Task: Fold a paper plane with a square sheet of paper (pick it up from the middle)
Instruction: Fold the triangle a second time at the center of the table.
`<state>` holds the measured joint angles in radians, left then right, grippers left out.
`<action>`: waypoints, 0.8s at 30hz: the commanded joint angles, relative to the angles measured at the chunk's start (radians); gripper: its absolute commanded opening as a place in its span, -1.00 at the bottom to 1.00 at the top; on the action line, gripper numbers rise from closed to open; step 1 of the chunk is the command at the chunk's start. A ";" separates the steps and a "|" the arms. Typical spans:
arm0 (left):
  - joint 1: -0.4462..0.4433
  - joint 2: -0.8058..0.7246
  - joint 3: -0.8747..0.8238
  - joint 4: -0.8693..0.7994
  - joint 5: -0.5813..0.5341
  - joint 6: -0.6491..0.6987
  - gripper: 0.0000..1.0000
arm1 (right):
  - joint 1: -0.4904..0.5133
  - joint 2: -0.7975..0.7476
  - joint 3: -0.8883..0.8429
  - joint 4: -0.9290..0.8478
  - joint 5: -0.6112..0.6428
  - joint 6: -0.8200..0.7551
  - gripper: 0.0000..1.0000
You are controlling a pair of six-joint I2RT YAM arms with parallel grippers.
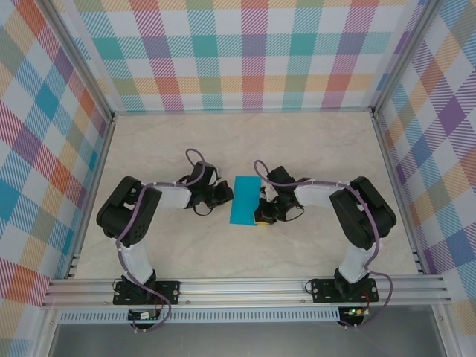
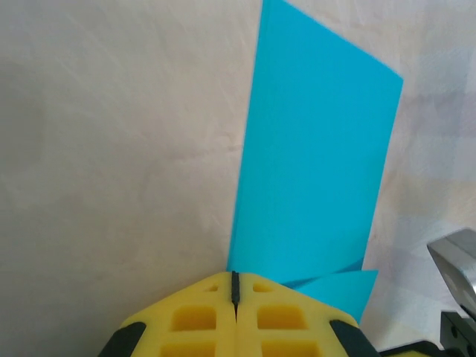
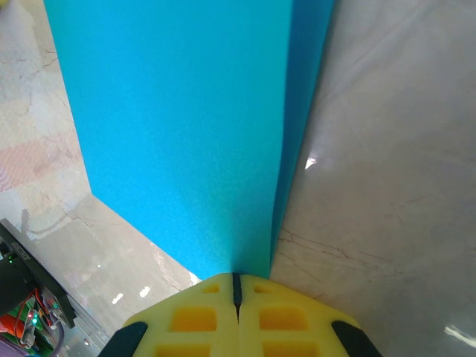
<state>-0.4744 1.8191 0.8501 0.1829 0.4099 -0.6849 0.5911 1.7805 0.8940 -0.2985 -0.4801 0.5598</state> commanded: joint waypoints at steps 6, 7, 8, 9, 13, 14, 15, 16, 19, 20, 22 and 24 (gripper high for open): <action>-0.055 -0.119 -0.009 0.015 0.014 -0.031 -0.93 | 0.007 0.046 -0.024 -0.067 0.150 -0.023 -0.99; -0.074 -0.114 -0.013 0.025 0.014 -0.038 -0.93 | 0.007 0.045 -0.024 -0.067 0.150 -0.024 -0.99; -0.089 -0.107 -0.016 0.032 0.016 -0.045 -0.93 | 0.007 0.046 -0.024 -0.067 0.151 -0.023 -0.99; -0.106 -0.095 -0.020 0.042 0.022 -0.051 -0.93 | 0.007 0.046 -0.024 -0.068 0.151 -0.023 -0.99; -0.148 -0.041 -0.024 0.067 0.047 -0.060 -0.93 | 0.007 0.051 -0.025 -0.067 0.149 -0.023 -0.99; -0.151 -0.031 -0.021 0.066 0.050 -0.058 -0.93 | 0.007 0.052 -0.027 -0.066 0.149 -0.024 -0.99; -0.151 -0.021 -0.017 0.062 0.052 -0.055 -0.93 | 0.007 0.053 -0.028 -0.066 0.149 -0.023 -0.99; -0.151 -0.012 -0.012 0.054 0.048 -0.050 -0.93 | 0.008 0.053 -0.030 -0.065 0.150 -0.023 -0.99; -0.146 0.017 0.017 0.001 0.004 -0.024 -0.94 | 0.007 0.057 -0.032 -0.062 0.151 -0.023 -0.98; -0.140 0.025 0.025 -0.010 -0.006 -0.019 -0.94 | 0.007 0.058 -0.033 -0.063 0.151 -0.024 -0.99; -0.117 0.042 0.035 -0.031 -0.025 -0.009 -0.94 | 0.007 0.057 -0.034 -0.062 0.153 -0.026 -0.99; -0.091 0.052 0.040 -0.054 -0.034 0.008 -0.94 | 0.007 0.055 -0.035 -0.062 0.154 -0.026 -0.99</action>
<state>-0.6052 1.8416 0.8639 0.1898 0.4278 -0.7185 0.5911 1.7805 0.8940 -0.2989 -0.4793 0.5594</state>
